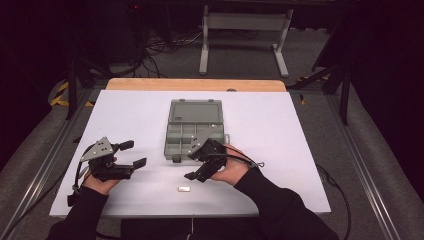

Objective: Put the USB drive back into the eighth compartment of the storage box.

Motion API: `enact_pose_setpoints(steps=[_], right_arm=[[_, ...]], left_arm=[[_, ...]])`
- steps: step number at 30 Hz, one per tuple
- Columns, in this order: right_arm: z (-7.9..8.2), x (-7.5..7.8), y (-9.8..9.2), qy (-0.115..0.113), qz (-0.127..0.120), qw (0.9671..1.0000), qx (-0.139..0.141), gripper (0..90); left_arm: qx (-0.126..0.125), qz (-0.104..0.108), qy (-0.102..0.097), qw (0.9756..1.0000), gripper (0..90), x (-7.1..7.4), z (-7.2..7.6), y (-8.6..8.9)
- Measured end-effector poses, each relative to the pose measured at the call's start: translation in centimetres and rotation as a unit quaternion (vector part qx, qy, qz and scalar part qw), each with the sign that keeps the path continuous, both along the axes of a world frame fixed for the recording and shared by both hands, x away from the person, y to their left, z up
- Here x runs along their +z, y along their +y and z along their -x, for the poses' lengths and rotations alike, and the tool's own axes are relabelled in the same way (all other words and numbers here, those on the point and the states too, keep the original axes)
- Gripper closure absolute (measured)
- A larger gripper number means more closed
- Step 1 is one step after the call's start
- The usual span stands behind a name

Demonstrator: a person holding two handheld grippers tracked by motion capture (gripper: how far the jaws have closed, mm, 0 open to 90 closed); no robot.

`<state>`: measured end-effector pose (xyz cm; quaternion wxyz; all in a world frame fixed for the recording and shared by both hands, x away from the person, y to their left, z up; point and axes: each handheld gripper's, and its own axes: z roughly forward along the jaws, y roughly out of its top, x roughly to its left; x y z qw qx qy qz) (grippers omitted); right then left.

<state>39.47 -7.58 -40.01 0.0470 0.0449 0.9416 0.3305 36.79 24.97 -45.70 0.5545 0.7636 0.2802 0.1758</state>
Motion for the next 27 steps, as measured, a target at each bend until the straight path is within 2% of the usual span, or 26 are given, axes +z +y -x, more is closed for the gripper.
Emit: enact_pose_setpoints(steps=[18, 27], right_arm=[[0.6, -1.9, 2.1, 0.012, 0.061, 0.9980, 0.013, 32.3], [1.0, -3.1, 3.0, 0.024, 0.073, 0.9968, 0.022, 33.8]], left_arm=[[0.000, 0.000, 0.001, 1.0000, 17.5, 0.0, 0.0, 0.0], [-0.001, 0.000, 0.001, 1.0000, 17.5, 0.0, 0.0, 0.0]])
